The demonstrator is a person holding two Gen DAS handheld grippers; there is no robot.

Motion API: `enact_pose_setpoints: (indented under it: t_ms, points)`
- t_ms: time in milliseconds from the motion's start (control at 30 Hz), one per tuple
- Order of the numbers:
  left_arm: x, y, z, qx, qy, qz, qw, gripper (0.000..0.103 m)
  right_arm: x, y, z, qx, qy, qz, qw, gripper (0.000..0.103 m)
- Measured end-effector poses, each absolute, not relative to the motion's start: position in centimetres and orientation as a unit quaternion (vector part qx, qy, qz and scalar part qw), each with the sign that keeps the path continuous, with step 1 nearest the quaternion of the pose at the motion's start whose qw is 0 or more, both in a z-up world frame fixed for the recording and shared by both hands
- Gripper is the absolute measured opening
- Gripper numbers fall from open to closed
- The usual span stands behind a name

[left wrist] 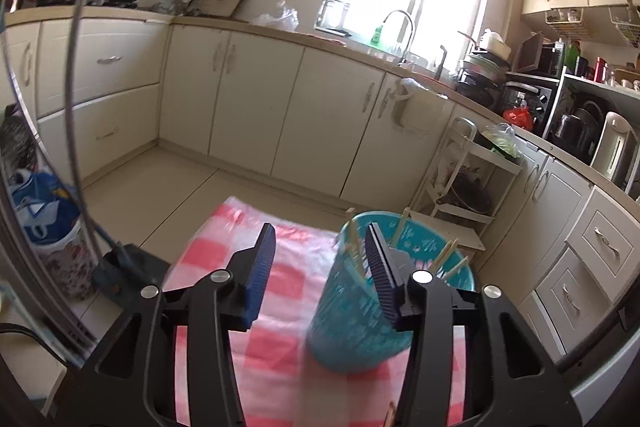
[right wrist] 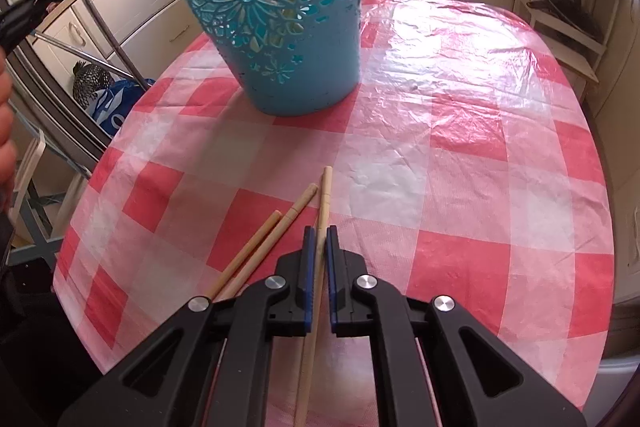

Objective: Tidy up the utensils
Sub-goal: 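Lift the held chopstick with the right tool over the teal basket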

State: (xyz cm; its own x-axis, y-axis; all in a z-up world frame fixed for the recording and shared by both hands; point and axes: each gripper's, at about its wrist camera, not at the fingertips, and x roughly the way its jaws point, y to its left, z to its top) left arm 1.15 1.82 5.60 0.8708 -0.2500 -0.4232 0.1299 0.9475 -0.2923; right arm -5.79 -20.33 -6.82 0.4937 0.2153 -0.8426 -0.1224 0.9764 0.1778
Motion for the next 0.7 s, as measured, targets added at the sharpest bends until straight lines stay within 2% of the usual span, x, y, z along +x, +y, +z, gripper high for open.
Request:
enact_pose_setpoints:
  t_ms: [133,333,533,700]
  points:
    - [0.9,3.5,4.1,-0.137,0.268,-0.096,0.949,0.05,-5.9,-20.3,-7.0,0.043,0.484,0.096,0.869,0.005]
    - [1.9,4.3,4.0,-0.128,0.284,-0.096,0.945,0.05,-6.3,-23.4,-6.4,0.145,0.481,0.096,0.86,0.005]
    - [2.3,4.9,4.4,-0.135,0.3,-0.102,0.939,0.052,-8.1,-25.7,-1.5,0.247,0.407,0.132,0.87,0.005]
    - [2.5,5.2,4.1,-0.141,0.309,-0.101,0.935,0.052,-7.6,-25.3,3.3,0.27,0.354,0.151,0.882,0.005]
